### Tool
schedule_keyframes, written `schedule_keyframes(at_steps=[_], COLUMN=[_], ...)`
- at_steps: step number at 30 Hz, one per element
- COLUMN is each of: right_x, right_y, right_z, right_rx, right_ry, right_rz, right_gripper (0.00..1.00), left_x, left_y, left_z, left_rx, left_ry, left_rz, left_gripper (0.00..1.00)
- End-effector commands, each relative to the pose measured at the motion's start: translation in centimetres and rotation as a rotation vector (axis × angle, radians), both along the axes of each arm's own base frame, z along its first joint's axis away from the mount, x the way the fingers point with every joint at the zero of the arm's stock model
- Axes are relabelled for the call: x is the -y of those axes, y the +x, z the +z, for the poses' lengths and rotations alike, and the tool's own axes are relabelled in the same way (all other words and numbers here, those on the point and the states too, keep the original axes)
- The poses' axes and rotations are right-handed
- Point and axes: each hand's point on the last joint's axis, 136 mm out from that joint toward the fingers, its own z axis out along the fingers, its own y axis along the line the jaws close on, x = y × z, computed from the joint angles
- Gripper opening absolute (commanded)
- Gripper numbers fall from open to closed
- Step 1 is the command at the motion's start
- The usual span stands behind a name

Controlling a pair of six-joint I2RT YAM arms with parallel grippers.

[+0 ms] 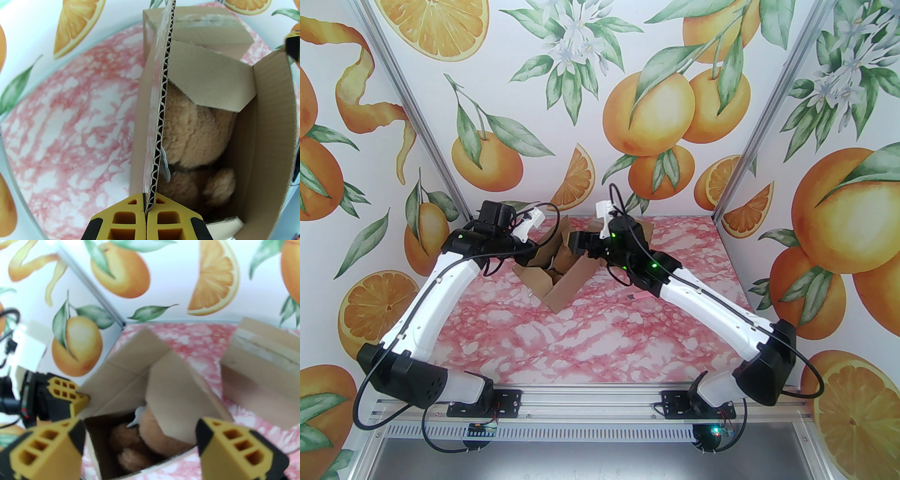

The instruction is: Unpack the express box

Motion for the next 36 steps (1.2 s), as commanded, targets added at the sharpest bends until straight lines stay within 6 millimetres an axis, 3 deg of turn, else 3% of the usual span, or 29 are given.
schedule_keyframes(at_steps=[1,10,20,30,32,34,36], right_x=[-1.5,-2.6,0.9,3.5,3.6,3.6,3.8], right_y=[-0.8,-0.7,-1.7,0.2,0.5,0.8,1.1], right_z=[-0.7,-4.7,-9.2,-10.6,-10.8,-10.6,-10.0], right_rx=[0.05,0.03,0.08,0.11,0.11,0.131,0.168], right_ry=[-0.124,-0.233,-0.314,-0.405,-0.424,-0.445,-0.472], right_rz=[0.049,0.083,0.016,-0.118,-0.122,-0.131,-0.146], right_gripper=[0.8,0.66,0.52,0.5,0.53,0.7,0.75], left_x=[-0.3,-0.7,-0.3,-0.1,0.1,0.3,0.7], left_y=[0.8,0.6,0.9,0.8,0.8,0.8,0.8], left_z=[3.1,4.2,5.3,4.1,4.1,3.9,3.8], left_rx=[0.15,0.231,0.265,0.236,0.236,0.233,0.23], left_ry=[-0.011,-0.014,-0.047,-0.033,-0.035,-0.028,-0.02], left_rz=[0.066,0.092,0.09,0.083,0.077,0.071,0.06], left_gripper=[0.0,0.0,0.0,0.0,0.0,0.0,0.0])
